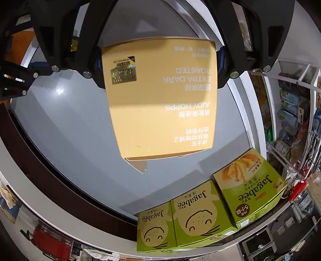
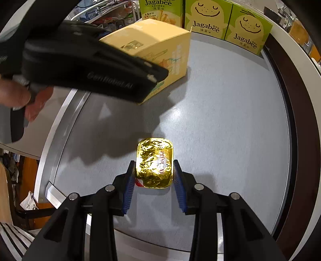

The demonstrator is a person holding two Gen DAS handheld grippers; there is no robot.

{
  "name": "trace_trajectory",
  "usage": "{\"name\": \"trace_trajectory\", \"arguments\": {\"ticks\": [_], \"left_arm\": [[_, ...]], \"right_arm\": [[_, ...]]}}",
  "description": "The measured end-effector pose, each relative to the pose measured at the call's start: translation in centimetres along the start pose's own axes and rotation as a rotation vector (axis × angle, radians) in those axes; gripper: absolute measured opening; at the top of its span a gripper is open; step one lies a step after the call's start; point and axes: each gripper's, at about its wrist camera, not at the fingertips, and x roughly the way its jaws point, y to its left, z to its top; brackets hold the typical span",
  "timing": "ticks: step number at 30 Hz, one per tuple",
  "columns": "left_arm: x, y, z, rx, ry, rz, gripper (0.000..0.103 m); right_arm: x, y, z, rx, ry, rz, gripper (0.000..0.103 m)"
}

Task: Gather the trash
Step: 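Grasp the gold foil packet with the right tool while the left tool grasps the yellow box, then carry the gold packet and yellow box over the white bin with both tools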

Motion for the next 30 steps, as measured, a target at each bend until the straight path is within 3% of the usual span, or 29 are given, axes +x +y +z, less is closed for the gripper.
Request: {"name": "trace_trajectory", "arguments": {"ticks": [6, 13, 22, 30], "left_arm": [[1.1, -0.9, 0.0, 0.033, 0.047, 0.047, 0.083], [1.0, -0.6, -0.8, -0.002, 0.045, 0.024, 0.080], [-1.5, -1.1, -2.4, -0.053, 0.014, 0.018, 0.080], [-4.1, -1.5, -4.3, -0.119, -0.020, 0.013, 0.080]], "right_arm": [[-0.1, -0.2, 0.1, -0.008, 0.000, -0.025, 0.038], [-0.9, 0.8, -1.0, -0.019, -0.010, -0.019, 0.035], [-2.3, -0.6, -2.2, 0.045, -0.024, 0.036, 0.035], [-3.3, -4.3, -1.9, 0.171, -0.044, 0.122, 0.035]]}}
